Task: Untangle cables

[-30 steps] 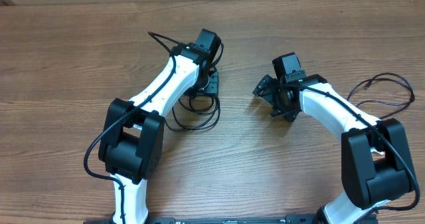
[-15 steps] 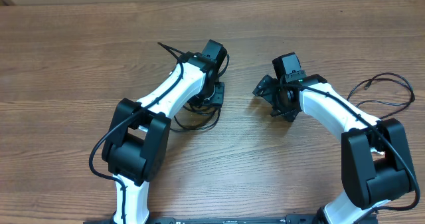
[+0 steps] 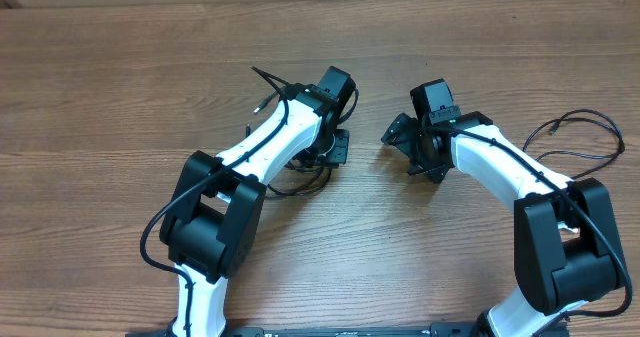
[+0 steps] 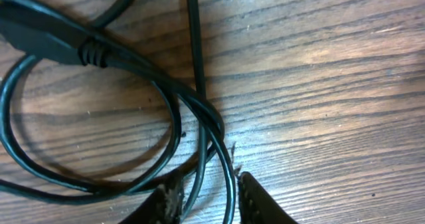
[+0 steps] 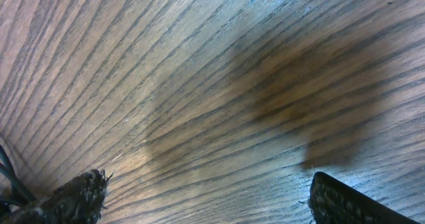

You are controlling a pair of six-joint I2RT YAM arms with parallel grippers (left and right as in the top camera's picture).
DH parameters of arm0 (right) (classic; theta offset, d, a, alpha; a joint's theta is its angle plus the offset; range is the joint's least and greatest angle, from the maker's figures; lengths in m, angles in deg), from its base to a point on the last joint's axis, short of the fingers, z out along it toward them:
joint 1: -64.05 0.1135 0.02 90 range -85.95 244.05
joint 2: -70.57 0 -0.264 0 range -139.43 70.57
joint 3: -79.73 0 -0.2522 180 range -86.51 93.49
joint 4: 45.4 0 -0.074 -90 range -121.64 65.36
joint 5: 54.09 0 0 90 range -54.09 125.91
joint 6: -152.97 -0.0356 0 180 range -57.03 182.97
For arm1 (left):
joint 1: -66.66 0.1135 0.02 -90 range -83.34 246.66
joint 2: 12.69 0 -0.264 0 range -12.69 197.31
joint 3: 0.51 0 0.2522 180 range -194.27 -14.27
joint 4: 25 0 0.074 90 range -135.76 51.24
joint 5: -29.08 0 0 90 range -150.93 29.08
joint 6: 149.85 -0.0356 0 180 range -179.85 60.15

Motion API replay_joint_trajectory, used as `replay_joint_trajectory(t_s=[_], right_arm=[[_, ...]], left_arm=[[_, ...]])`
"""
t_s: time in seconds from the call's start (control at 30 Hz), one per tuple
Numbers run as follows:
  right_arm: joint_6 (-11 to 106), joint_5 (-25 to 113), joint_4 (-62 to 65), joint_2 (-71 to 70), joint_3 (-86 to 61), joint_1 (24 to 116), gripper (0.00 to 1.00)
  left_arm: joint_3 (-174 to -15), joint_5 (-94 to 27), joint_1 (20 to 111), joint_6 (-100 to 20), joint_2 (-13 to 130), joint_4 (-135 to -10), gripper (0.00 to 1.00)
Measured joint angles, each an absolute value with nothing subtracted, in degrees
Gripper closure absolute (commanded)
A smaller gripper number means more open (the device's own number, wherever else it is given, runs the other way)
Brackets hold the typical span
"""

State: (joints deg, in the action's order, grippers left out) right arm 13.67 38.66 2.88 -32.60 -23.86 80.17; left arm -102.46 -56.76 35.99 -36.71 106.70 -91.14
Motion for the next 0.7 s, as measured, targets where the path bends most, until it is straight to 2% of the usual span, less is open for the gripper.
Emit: replay_joint_trajectory(t_s=[0.17, 0.4, 0.7], right_arm=[[13.7, 38.66, 2.88, -32.6, -23.86, 80.17, 0.04], [13.65, 38.63, 2.9, -32.6, -23.86, 80.17, 0.04], [13.67, 38.63, 2.88, -32.6, -23.86, 80.17, 0.04]], left_arm=[[-102.0, -56.76, 35.99, -35.77, 106.7, -91.34, 0.82], [-101.19, -56.13, 35.88, -34.68, 106.7, -91.49, 0.78], [-101.14, -55.91, 34.37, -34.46, 106.7, -91.95, 0.77]])
